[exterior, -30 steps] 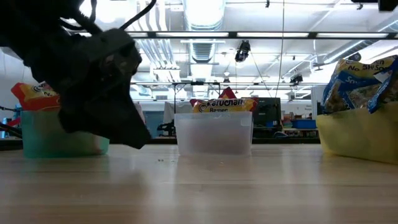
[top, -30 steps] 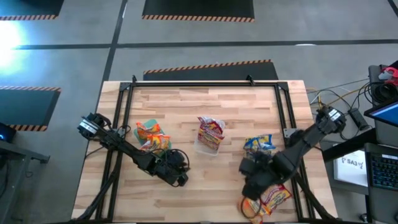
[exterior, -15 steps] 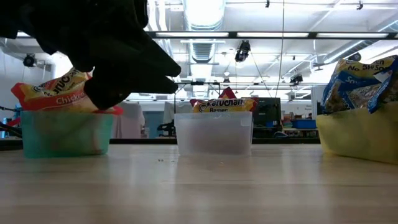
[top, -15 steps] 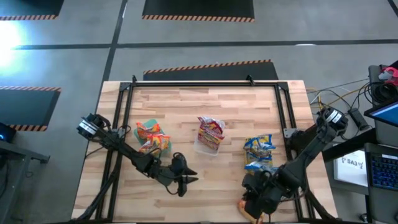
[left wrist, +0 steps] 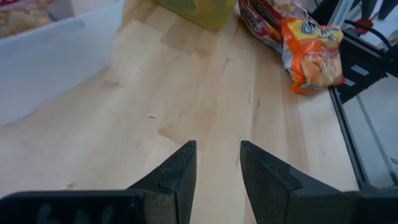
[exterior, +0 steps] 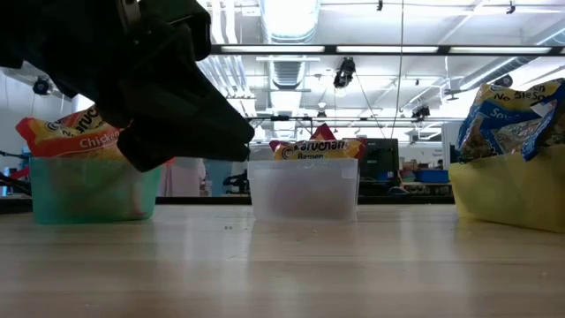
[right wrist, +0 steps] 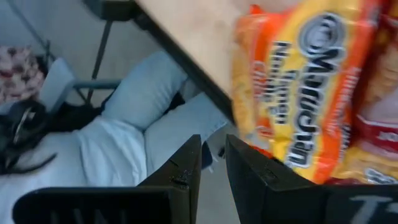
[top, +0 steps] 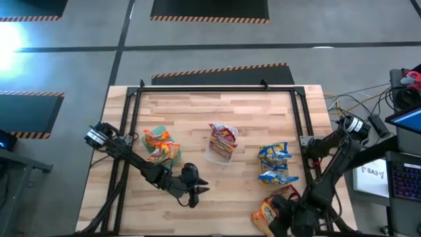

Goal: Sort Maruchan noodles
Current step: Put the orange noodle pack into the green bin

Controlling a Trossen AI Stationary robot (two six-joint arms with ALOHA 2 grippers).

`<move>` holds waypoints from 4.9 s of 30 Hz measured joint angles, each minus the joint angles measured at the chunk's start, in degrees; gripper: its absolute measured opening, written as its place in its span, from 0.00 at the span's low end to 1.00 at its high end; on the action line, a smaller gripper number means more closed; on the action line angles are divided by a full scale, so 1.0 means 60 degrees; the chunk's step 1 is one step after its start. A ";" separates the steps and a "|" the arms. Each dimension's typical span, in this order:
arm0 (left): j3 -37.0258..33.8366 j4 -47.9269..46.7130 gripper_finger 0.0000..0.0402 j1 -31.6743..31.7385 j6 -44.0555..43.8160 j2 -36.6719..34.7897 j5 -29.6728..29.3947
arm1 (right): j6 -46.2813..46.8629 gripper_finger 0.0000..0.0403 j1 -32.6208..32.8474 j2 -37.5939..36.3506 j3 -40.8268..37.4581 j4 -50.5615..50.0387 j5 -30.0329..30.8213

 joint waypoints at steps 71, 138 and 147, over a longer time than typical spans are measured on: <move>0.2750 0.0628 0.27 0.0134 -0.0257 0.2222 0.1400 | -0.2627 0.16 -0.1242 0.0546 -0.0356 -0.1311 0.0323; 0.3623 0.0967 0.57 0.1627 -0.0183 0.3141 0.5033 | -0.2178 0.38 -0.2246 0.1519 -0.0356 0.0367 -0.0266; 0.4570 0.0518 0.57 0.1686 -0.0161 0.3912 0.5830 | -0.2700 0.33 -0.2246 0.2281 -0.0330 0.0550 -0.0682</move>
